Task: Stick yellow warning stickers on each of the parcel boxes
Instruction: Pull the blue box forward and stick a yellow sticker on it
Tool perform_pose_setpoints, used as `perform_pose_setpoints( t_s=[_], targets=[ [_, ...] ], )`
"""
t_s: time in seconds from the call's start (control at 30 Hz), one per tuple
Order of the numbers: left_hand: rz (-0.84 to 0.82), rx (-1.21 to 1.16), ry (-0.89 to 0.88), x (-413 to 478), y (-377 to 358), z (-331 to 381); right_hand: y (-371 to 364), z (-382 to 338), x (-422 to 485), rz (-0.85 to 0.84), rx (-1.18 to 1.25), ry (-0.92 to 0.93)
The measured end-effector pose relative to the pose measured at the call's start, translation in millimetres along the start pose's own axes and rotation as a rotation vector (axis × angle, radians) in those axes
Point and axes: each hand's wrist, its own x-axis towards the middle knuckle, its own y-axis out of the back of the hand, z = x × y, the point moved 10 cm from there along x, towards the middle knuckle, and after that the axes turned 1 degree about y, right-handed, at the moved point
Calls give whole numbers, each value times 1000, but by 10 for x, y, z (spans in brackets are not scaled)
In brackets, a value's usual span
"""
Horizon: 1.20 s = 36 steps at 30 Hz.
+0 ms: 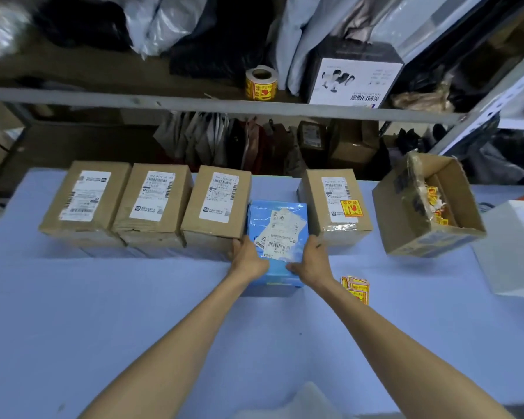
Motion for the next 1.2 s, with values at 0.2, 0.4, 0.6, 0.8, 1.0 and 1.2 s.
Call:
perform_pose_setpoints(
  t_s=[0.2, 0.4, 0.6, 0.8, 1.0, 1.2],
  targets=[
    [-36, -52, 26, -297, -108, -292, -120, 225, -344, -62, 152, -74],
    [-6, -90, 48, -593, -201, -541, -202, 453, -569, -151, 329, -85],
    [-8, -264, 99, -880, -302, -734, -287, 486, -811, -201, 347, 39],
    [-5, -361, 63, -1077, -407, -780, -299, 587, -949, -237, 380, 86],
    [-6, -338, 43, -1067, -414, -781, -297, 686, -976, -206, 492, 41],
    [-53, -302, 24, -954, -422, -724, -295, 745, -967, -162, 516, 7]
  ],
)
